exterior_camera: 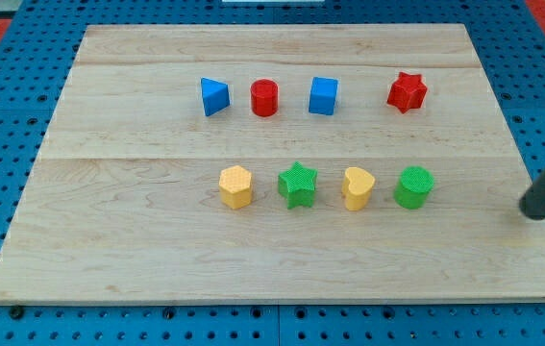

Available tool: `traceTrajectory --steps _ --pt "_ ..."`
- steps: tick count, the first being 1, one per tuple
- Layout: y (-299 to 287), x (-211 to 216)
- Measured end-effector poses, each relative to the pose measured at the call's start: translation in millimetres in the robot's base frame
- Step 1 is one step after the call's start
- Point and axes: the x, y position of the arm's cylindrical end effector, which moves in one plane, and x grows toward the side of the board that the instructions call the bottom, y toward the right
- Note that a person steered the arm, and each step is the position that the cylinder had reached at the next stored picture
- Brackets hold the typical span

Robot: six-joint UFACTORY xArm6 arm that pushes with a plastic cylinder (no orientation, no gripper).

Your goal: Push the green circle towards the yellow heart

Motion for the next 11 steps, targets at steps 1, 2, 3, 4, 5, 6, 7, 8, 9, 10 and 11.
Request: traceTrajectory --steps 1,2,3,4,5,6,7,8,9,10,11 --pt "-45.5 -8.0" --pt "-45.5 -23.9" --pt "-39.2 -25.5" --pt "-27.7 -37.9" --pt "-27.4 -50.6" --pt "-39.8 -59.1" --pt "-79.2 -60.2" --pt "-97.6 -60.2" --pt "-103.1 -58.2" --pt "-103.1 -57.5" --pt "-78.3 -53.6"
